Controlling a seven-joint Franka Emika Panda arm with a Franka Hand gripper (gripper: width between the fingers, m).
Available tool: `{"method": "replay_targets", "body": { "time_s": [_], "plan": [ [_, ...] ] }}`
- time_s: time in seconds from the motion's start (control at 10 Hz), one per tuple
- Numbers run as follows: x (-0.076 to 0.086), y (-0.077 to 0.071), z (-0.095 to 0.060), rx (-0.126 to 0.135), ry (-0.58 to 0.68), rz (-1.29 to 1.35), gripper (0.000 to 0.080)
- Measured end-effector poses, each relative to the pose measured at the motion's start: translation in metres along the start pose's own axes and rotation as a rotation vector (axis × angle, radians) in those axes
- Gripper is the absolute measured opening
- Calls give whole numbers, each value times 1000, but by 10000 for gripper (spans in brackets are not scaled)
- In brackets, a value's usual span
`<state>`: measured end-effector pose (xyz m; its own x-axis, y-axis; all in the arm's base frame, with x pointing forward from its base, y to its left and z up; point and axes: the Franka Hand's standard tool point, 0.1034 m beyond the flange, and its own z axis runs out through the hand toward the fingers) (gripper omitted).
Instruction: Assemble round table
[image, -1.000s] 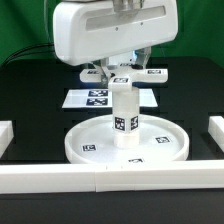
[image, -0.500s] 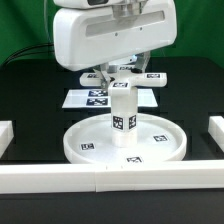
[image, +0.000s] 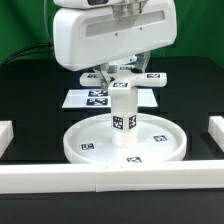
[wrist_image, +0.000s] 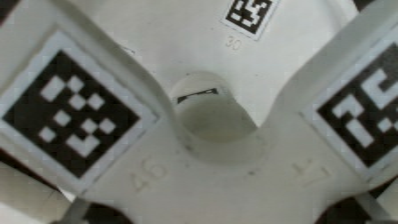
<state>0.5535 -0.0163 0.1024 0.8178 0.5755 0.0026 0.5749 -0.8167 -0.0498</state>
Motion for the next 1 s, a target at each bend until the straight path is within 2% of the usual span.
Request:
{"method": "replay_targets", "body": {
  "time_s": [0.5, 0.8, 1.0],
  "plan": [
    [0, 0, 0, 0, 0, 24, 449],
    [-1, -3, 1, 15, 6, 318, 449],
    [1, -6, 1, 35, 15, 553, 449]
  ]
}}
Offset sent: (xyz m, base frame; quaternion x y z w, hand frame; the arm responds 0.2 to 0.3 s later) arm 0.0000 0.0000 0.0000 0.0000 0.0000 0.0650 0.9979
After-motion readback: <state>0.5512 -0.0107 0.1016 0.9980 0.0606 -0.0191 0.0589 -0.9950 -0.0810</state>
